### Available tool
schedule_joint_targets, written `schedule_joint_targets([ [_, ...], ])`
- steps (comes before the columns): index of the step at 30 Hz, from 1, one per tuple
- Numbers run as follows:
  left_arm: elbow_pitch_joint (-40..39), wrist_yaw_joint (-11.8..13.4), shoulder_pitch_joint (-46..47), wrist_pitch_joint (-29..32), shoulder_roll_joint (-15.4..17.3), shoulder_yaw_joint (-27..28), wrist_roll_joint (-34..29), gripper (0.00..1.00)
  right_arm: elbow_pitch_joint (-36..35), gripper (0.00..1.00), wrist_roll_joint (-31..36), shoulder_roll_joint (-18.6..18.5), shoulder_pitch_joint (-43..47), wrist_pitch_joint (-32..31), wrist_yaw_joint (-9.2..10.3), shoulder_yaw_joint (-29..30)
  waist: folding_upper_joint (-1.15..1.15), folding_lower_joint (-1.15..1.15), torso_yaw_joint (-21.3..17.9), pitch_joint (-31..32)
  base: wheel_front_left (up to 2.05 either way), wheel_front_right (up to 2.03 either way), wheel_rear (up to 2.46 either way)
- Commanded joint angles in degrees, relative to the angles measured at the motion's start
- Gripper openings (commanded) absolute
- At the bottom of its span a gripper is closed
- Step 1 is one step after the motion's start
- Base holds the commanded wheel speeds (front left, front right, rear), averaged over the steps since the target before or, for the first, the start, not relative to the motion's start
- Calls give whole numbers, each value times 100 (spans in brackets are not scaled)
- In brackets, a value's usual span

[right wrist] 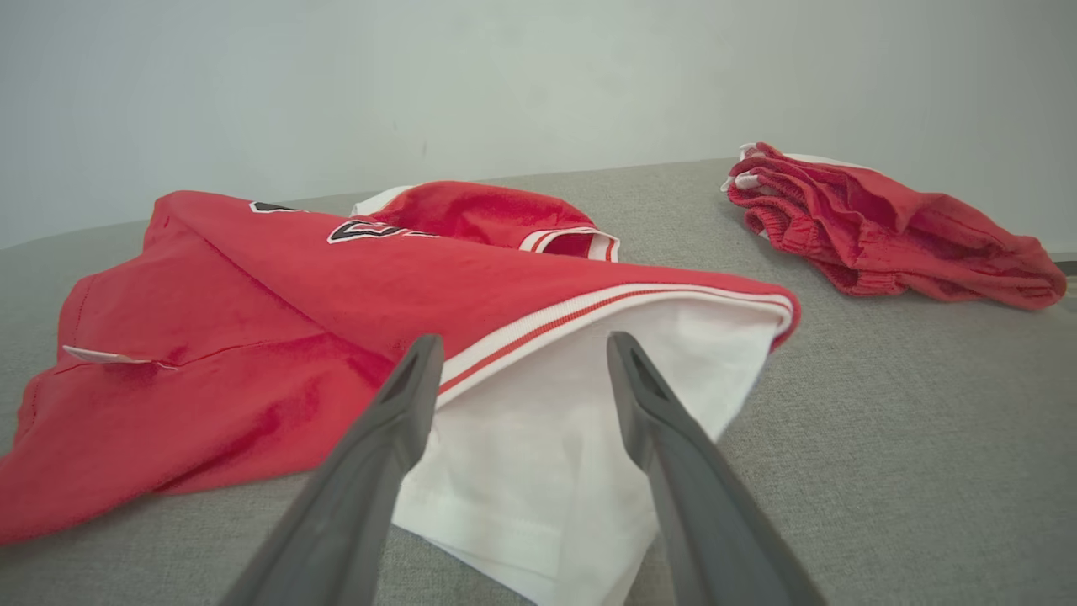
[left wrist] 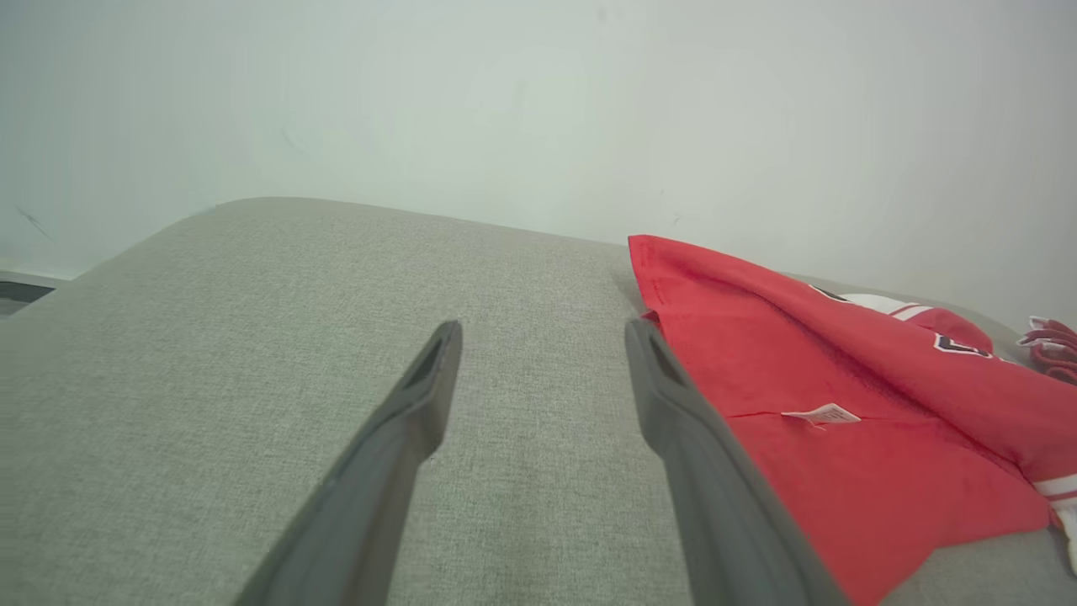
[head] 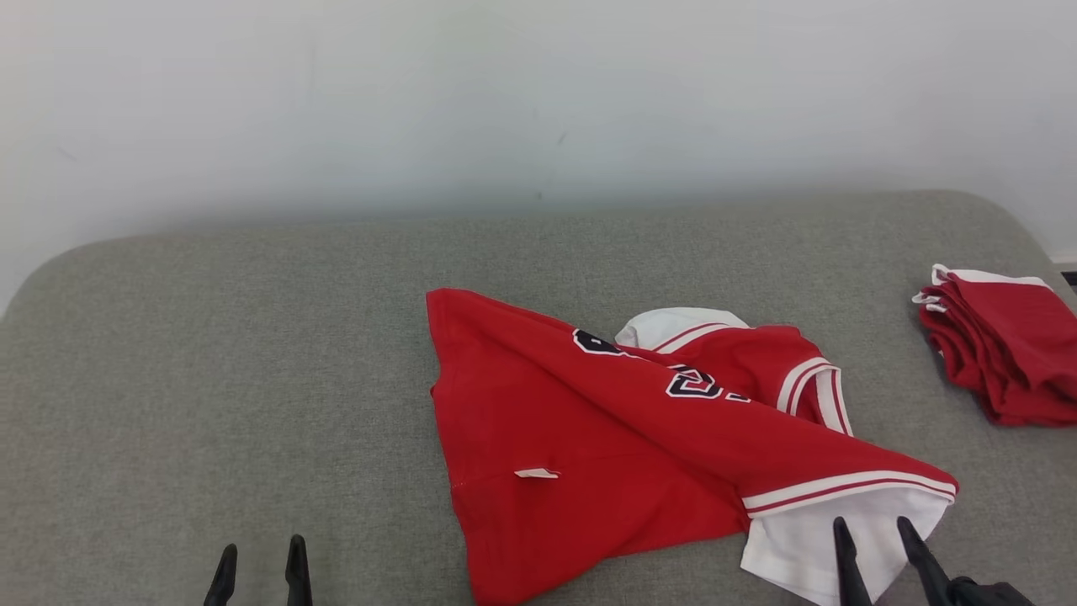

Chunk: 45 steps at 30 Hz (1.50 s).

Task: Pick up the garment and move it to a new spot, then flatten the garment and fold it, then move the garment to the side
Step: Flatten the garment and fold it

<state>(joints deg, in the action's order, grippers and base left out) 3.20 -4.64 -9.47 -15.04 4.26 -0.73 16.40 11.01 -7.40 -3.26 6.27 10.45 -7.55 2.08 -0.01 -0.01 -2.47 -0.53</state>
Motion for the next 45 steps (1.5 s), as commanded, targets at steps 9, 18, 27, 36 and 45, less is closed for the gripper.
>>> schedule_joint_targets([
  [9, -45, -142, -131, -19, -114, 176, -177, 100, -61, 100, 96, 36, 61, -288, 15, 785, 1, 1, 69, 99, 0, 0, 0],
  [18, -114, -224, -77, -19, -139, 242, -209, 100, 60, 100, -26, 38, -185, -917, 15, 867, 1, 1, 39, 32, 0, 0, 0],
  [27, -115, -254, -99, -19, -140, 243, -182, 100, 277, 100, -167, 37, -436, -1272, 15, 1047, 1, 1, 135, 4, 0, 0, 0],
  [36, -92, -278, -94, -19, -141, 302, -169, 100, 340, 24, -82, 36, -702, -1225, 15, 1035, 1, 1, 167, -60, 0, 0, 0],
  [45, -46, -276, -39, -19, -141, 281, -161, 100, 178, 0, -153, -77, -1416, -1246, 15, 1120, 1, 1, 191, -159, 0, 0, 0],
])
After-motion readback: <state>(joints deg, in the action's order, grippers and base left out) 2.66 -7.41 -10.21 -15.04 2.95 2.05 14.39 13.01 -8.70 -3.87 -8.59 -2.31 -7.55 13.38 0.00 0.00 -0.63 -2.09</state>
